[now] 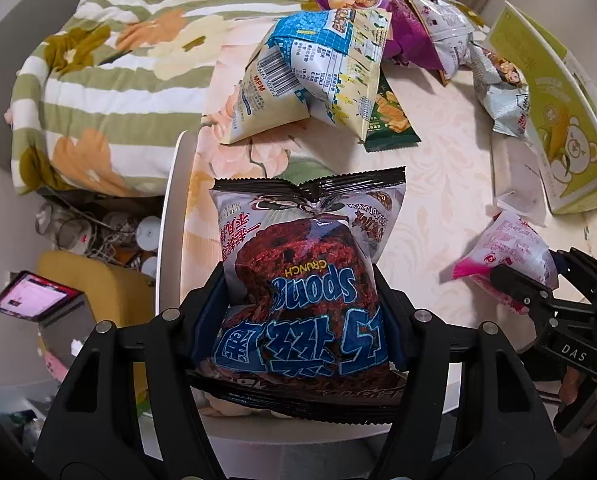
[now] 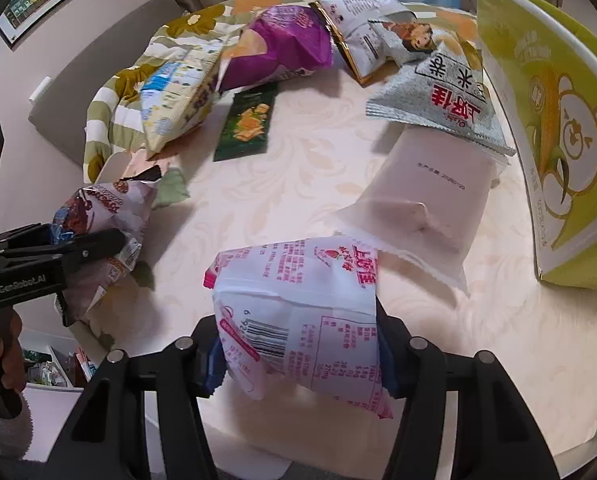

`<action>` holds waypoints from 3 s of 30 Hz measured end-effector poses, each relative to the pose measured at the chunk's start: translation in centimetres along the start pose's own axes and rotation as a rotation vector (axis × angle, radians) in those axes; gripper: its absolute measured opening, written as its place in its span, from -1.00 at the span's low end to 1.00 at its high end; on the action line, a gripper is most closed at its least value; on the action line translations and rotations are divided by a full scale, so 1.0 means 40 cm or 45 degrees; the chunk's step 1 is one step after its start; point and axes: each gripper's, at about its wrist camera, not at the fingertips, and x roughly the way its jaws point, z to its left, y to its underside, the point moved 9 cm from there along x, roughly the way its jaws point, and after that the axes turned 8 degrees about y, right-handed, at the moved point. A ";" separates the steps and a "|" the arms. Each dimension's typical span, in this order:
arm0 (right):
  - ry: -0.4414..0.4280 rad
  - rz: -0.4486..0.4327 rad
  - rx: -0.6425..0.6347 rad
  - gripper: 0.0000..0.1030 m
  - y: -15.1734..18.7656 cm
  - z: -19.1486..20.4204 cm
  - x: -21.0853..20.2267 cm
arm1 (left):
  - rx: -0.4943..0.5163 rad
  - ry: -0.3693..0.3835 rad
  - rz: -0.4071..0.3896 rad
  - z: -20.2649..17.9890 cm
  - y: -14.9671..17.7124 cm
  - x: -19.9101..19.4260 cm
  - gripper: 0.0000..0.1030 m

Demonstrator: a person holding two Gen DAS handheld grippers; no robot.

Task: Organize snacks
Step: 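Carry both bags into the yellow-green box and open both tools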

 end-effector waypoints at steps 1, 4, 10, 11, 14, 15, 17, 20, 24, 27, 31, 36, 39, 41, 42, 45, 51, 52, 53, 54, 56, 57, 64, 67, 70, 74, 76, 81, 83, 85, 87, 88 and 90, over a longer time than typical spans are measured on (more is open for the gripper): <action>-0.001 -0.005 -0.001 0.06 0.002 0.004 -0.005 | 0.000 0.003 -0.007 0.000 0.001 -0.007 0.20; 0.001 -0.027 -0.005 0.06 0.002 0.018 -0.027 | -0.003 0.014 -0.026 0.003 0.000 -0.027 0.20; 0.010 -0.079 0.014 0.06 -0.003 0.020 -0.073 | 0.007 0.044 -0.077 -0.002 -0.014 -0.084 0.20; 0.013 -0.093 0.019 0.05 -0.006 0.022 -0.086 | 0.008 0.051 -0.087 -0.005 -0.015 -0.096 0.20; 0.026 -0.129 0.025 0.05 -0.015 0.025 -0.121 | 0.016 0.082 -0.125 -0.023 -0.022 -0.137 0.20; 0.032 -0.144 0.030 0.05 -0.018 0.026 -0.138 | 0.019 0.090 -0.137 -0.029 -0.025 -0.149 0.20; 0.042 -0.165 0.041 0.05 -0.023 0.024 -0.164 | 0.033 0.115 -0.172 -0.048 -0.039 -0.183 0.20; 0.058 -0.207 0.077 0.05 -0.035 0.011 -0.215 | 0.072 0.144 -0.225 -0.081 -0.069 -0.226 0.20; 0.106 -0.263 0.126 0.05 -0.053 -0.025 -0.289 | 0.117 0.207 -0.275 -0.136 -0.116 -0.266 0.20; 0.138 -0.312 0.161 0.05 -0.069 -0.062 -0.345 | 0.150 0.277 -0.312 -0.197 -0.156 -0.299 0.20; 0.180 -0.366 0.206 0.05 -0.091 -0.121 -0.412 | 0.206 0.310 -0.369 -0.283 -0.203 -0.335 0.20; 0.213 -0.421 0.261 0.05 -0.121 -0.226 -0.474 | 0.257 0.342 -0.418 -0.417 -0.266 -0.356 0.20; 0.224 -0.432 0.278 0.05 -0.139 -0.301 -0.492 | 0.281 0.347 -0.437 -0.504 -0.299 -0.351 0.20; 0.219 -0.437 0.287 0.05 -0.151 -0.350 -0.500 | 0.288 0.350 -0.441 -0.576 -0.327 -0.339 0.20; 0.220 -0.442 0.290 0.05 -0.158 -0.381 -0.505 | 0.287 0.361 -0.442 -0.616 -0.342 -0.330 0.20; 0.244 -0.460 0.281 0.05 -0.180 -0.477 -0.521 | 0.295 0.366 -0.434 -0.717 -0.373 -0.299 0.20; 0.249 -0.486 0.280 0.05 -0.209 -0.650 -0.546 | 0.311 0.340 -0.403 -0.909 -0.433 -0.182 0.20; 0.247 -0.482 0.274 0.05 -0.210 -0.666 -0.546 | 0.318 0.325 -0.395 -0.940 -0.441 -0.156 0.20; 0.245 -0.474 0.261 0.05 -0.211 -0.681 -0.544 | 0.322 0.318 -0.384 -0.960 -0.443 -0.138 0.20; 0.244 -0.466 0.244 0.05 -0.211 -0.700 -0.541 | 0.322 0.310 -0.370 -0.980 -0.445 -0.118 0.20; 0.235 -0.454 0.232 0.05 -0.211 -0.732 -0.532 | 0.306 0.297 -0.341 -1.017 -0.446 -0.076 0.20; 0.231 -0.453 0.232 0.05 -0.209 -0.749 -0.530 | 0.293 0.291 -0.321 -1.031 -0.442 -0.054 0.20; 0.198 -0.445 0.281 0.05 -0.220 -0.848 -0.526 | 0.316 0.213 -0.209 -1.059 -0.403 0.039 0.86; 0.181 -0.459 0.265 0.05 -0.237 -0.853 -0.531 | 0.293 0.208 -0.229 -1.048 -0.391 0.033 0.98; 0.164 -0.465 0.237 0.05 -0.252 -0.852 -0.528 | 0.250 0.221 -0.230 -1.033 -0.393 0.025 0.98; 0.126 -0.446 0.196 0.05 -0.276 -0.842 -0.512 | 0.237 0.192 -0.244 -1.014 -0.396 0.003 0.98; 0.109 -0.435 0.176 0.06 -0.294 -0.835 -0.498 | 0.241 0.154 -0.253 -1.005 -0.400 -0.002 0.98; 0.078 -0.369 0.158 0.08 -0.341 -0.840 -0.438 | 0.213 0.129 -0.250 -0.981 -0.406 -0.008 0.98; 0.077 -0.345 0.152 0.08 -0.355 -0.842 -0.416 | 0.199 0.120 -0.252 -0.967 -0.408 -0.012 0.98; 0.076 -0.331 0.149 0.08 -0.369 -0.843 -0.395 | 0.186 0.108 -0.256 -0.956 -0.411 -0.015 0.98; 0.061 -0.317 0.150 0.17 -0.380 -0.841 -0.379 | 0.167 0.099 -0.256 -0.943 -0.413 -0.017 0.98; 0.056 -0.316 0.154 0.30 -0.382 -0.840 -0.372 | 0.159 0.096 -0.259 -0.938 -0.412 -0.019 0.98; 0.044 -0.322 0.170 0.53 -0.385 -0.842 -0.364 | 0.149 0.090 -0.262 -0.928 -0.407 -0.023 0.98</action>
